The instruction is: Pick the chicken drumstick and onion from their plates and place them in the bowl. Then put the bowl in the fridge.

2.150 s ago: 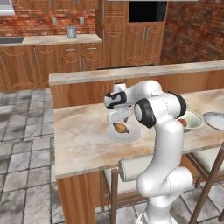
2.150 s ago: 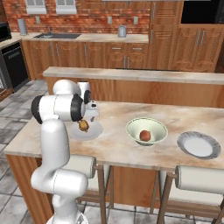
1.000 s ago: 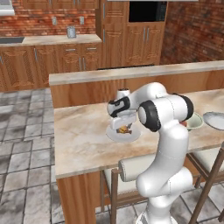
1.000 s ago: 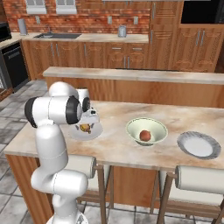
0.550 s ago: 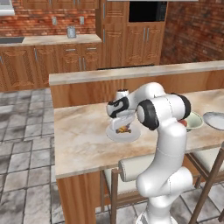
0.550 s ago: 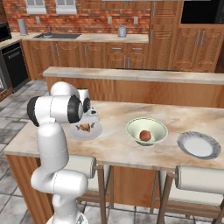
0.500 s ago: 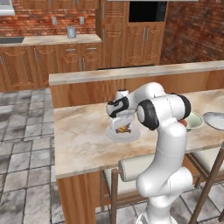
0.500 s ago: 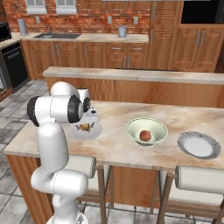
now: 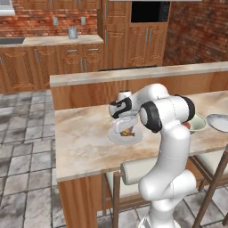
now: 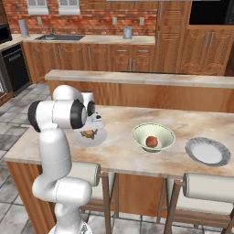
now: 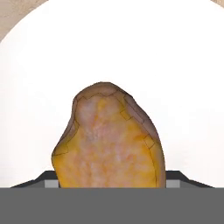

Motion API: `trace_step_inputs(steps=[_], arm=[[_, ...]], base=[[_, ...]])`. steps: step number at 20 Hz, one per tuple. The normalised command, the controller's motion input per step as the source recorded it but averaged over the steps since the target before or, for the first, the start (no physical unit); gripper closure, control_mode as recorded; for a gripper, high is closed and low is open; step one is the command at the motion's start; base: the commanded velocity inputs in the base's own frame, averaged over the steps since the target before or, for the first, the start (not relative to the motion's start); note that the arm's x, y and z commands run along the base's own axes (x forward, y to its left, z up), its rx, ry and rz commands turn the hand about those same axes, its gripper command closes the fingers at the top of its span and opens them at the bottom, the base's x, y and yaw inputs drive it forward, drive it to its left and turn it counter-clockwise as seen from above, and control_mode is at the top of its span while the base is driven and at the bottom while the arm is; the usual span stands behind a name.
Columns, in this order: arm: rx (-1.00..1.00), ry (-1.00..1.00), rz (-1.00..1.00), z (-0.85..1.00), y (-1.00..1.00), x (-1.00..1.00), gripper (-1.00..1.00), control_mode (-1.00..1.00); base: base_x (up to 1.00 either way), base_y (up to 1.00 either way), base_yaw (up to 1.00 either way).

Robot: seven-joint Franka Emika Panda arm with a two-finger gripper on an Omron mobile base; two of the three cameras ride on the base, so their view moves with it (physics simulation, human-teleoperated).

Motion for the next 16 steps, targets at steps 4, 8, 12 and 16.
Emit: trace_step_inputs(steps=[4,8,12,16], arm=[[0.15,0.04,0.1,0.35,-0.25,-0.16,1.0,-1.0],[0.09,0.0,0.08,0.5,-0.3,-0.14,1.0,-1.0],[0.0,0.01,0.01,0.49,-0.4,-0.15,1.0,-1.0],[0.0,0.03,0.0,0.45,-0.46,-0.07,1.0,-1.0]], base=[[0.0,0.0,0.0],[0.0,0.0,0.0],[0.0,0.0,0.0],[0.0,0.0,0.0]])
